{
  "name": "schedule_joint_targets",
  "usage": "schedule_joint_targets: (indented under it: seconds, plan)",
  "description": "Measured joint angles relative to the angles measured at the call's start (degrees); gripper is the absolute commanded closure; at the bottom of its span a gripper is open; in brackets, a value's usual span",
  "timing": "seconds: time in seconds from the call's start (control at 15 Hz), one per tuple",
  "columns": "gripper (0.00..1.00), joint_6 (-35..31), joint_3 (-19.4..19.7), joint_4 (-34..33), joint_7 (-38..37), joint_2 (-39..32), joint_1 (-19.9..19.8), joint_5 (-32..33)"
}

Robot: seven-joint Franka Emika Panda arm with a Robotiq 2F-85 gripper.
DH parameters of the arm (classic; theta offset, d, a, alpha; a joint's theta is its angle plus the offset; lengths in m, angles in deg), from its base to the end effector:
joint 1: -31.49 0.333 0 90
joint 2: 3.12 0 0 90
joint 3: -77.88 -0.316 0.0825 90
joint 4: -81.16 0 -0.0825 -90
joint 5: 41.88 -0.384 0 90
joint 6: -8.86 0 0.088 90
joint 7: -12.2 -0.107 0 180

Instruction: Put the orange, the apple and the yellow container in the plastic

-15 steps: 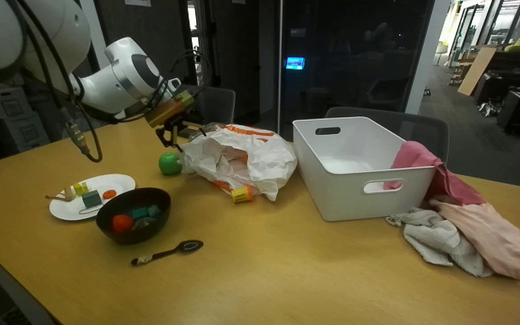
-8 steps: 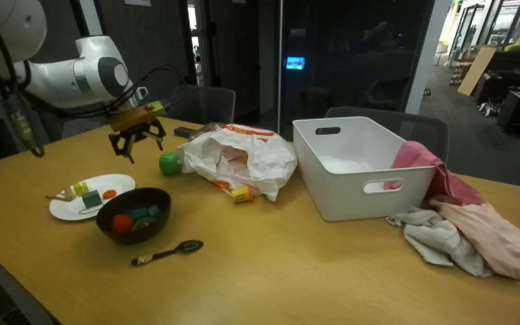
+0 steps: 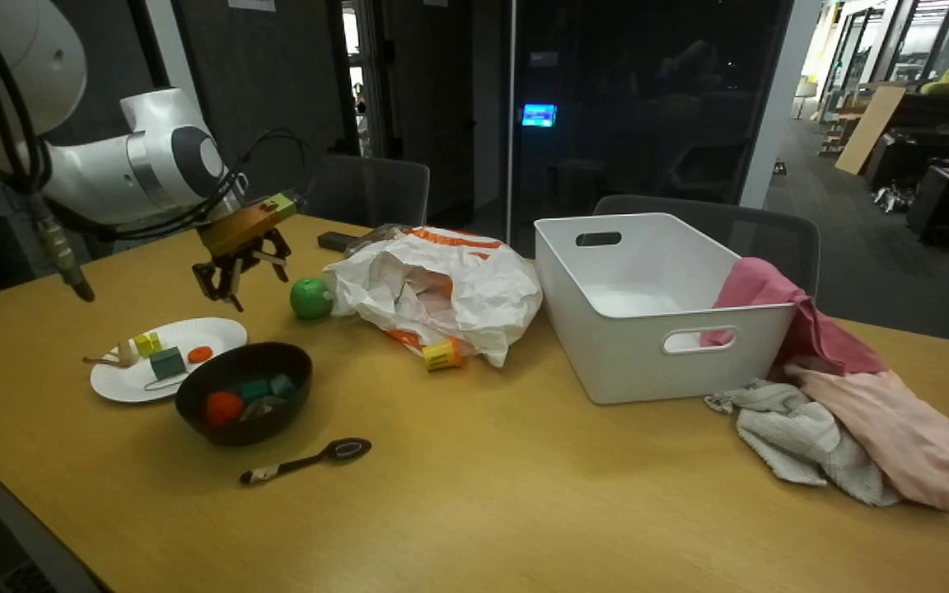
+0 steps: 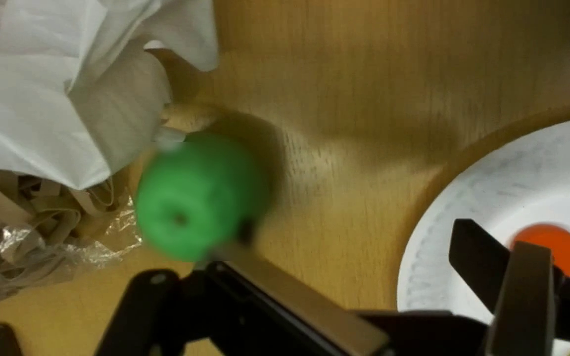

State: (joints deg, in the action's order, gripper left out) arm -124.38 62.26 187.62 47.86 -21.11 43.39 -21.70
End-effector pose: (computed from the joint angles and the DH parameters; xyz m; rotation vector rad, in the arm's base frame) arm 0.5782 0.2813 0.3738 2.3274 1.7758 0.2290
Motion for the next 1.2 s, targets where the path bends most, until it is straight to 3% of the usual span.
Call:
schedule_joint_targets:
  seconds: [0.47, 1.0, 1.07, 1.2]
  plan:
    - [0.00, -1.1, 3.4, -5.2, 0.0, -5.9, 1.9, 12.8]
    - [0.00, -1.0, 4.1, -12.4, 0.4, -12.3, 4.0, 15.2]
    - [0.25, -1.0, 4.3, -12.9, 0.9, -12.6, 4.0, 15.4]
    - [0.34, -0.9, 5.2, -13.3, 2.2, -13.1, 3.8, 15.5]
